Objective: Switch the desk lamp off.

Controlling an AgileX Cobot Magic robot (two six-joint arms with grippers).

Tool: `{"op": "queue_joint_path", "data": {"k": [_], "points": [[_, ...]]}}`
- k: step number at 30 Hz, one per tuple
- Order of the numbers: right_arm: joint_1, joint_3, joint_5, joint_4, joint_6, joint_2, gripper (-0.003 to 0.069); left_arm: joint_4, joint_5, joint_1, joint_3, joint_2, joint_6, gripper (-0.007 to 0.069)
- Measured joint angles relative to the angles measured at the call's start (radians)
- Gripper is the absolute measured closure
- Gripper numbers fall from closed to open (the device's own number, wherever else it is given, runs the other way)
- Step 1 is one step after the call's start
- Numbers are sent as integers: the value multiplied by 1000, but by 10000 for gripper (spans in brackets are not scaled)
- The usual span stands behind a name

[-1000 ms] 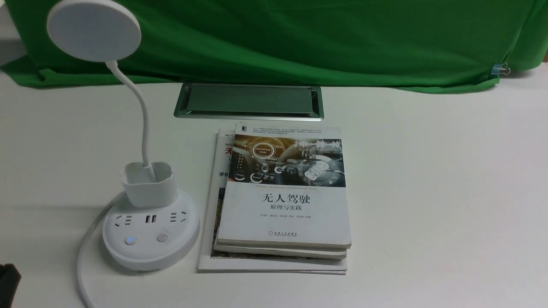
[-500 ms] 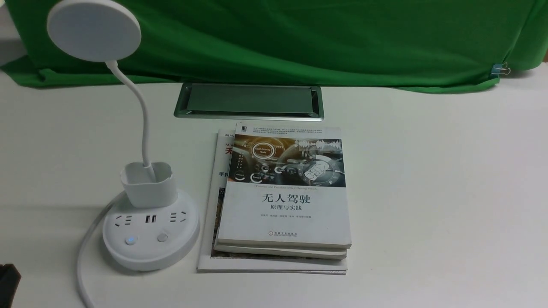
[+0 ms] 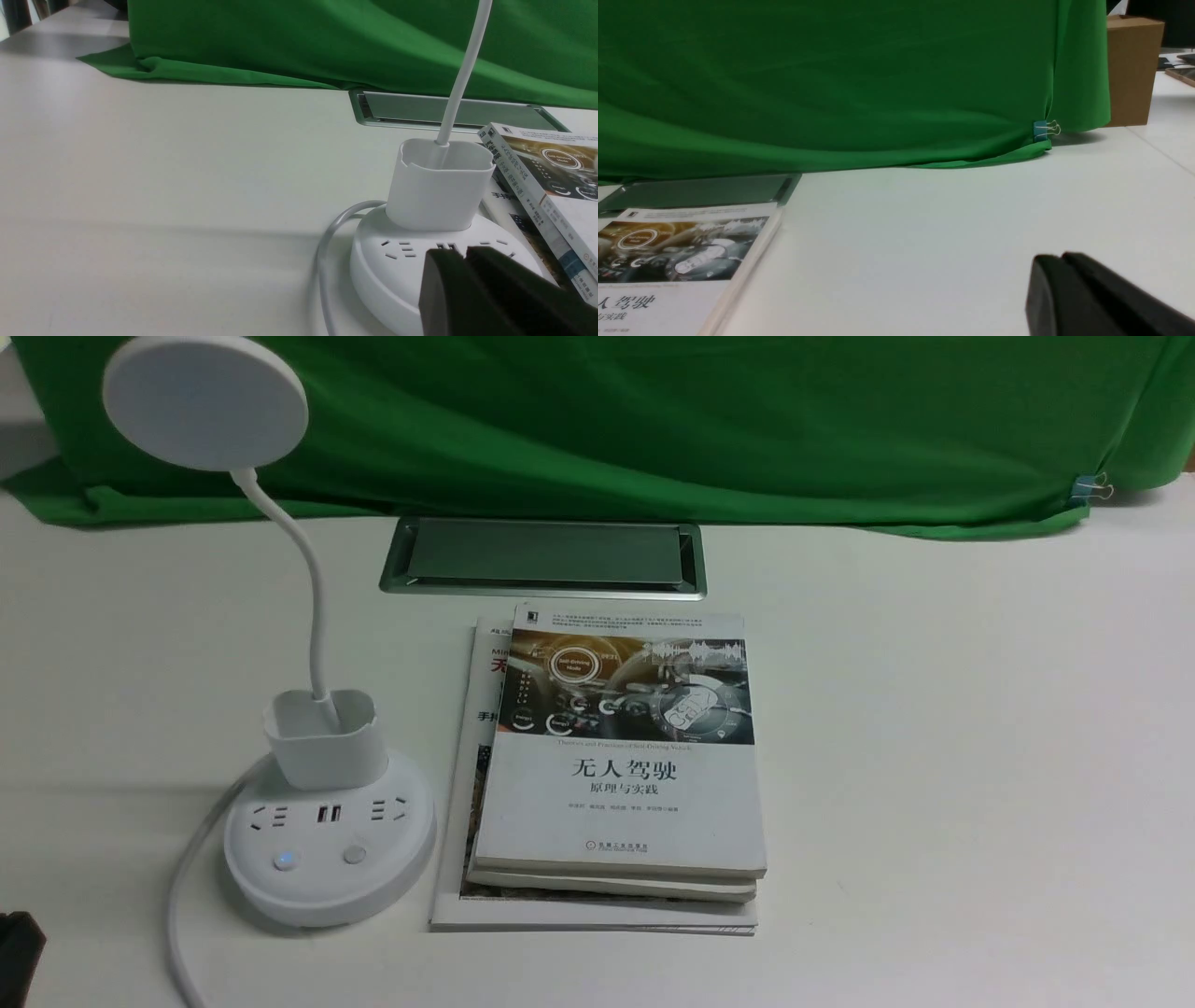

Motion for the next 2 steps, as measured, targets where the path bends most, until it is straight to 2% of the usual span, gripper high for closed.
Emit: {"op": "queue_joint_path", "data": {"k": [2], "points": [[0,0,0,0,0,0,622,0,0,0,0,0,0,606]]}}
